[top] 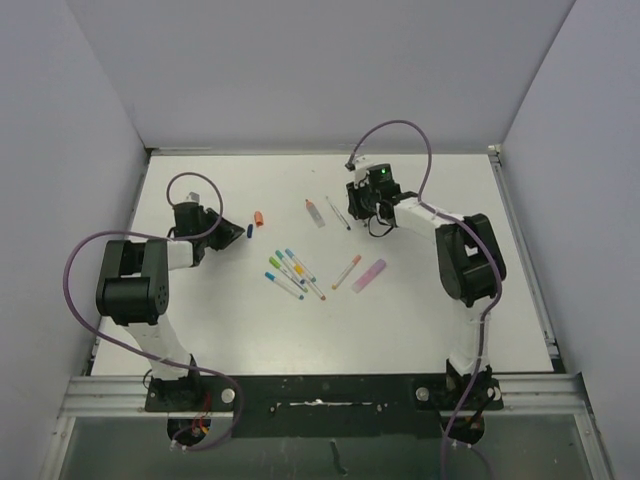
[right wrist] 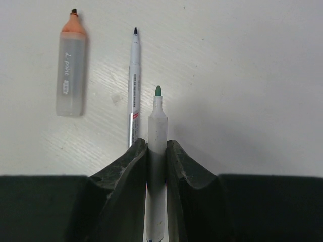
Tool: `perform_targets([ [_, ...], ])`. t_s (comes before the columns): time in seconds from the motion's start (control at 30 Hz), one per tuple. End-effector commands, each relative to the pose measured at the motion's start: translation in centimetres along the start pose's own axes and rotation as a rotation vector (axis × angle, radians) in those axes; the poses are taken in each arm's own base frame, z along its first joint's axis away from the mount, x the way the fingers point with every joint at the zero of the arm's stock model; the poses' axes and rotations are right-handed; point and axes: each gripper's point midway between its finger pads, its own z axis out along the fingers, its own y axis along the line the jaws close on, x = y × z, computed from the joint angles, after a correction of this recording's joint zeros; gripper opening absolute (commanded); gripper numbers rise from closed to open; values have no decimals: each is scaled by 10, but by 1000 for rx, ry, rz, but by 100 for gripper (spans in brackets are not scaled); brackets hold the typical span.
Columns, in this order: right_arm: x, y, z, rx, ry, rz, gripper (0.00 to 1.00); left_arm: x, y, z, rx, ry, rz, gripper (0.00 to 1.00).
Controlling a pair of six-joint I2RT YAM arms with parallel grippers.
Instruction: Open the pen caps
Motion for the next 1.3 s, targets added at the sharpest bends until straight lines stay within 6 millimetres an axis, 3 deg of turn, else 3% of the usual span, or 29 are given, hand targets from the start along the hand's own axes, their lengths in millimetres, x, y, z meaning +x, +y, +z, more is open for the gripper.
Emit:
perform_targets([
  [0.0,-33,-21,7,33,-93,-35,0,-8,2,3,-1,3,27,19],
  [0.23,-25,-32,23,22,-74,-22,0,-8,10,1,-11,7,12,33],
  [0.37,-21,-30,30,2,-57,-16,0,-12,6,-5,6,-5,-7,34],
  [0.5,-18,-27,36,-14,-46,-4,7,-22,-10,-21,50,-48,-5,37],
  [0.6,-14,-26,41,-23,-29,3,14,-37,-39,-40,119,-99,22,39],
  [0.63,-14,-25,42,-27,-29,3,16,-34,-39,-46,124,-99,23,41],
  [0.73,-11,-24,45,-34,-21,10,22,-38,-59,-64,181,-130,49,48],
  [0.87,-9,-22,46,-45,-19,20,28,-42,-78,-85,243,-168,70,68],
  [1.0,-10,-19,46,-61,-21,30,40,-42,-90,-101,286,-196,89,82],
  [1.07,-13,-18,44,-61,-29,37,41,-42,-94,-106,303,-202,91,89],
  [1.13,-19,-19,38,-51,-55,45,42,-42,-98,-110,325,-208,91,97],
  [1.27,-46,-19,15,-27,-150,46,48,-39,-104,-112,370,-214,83,98],
])
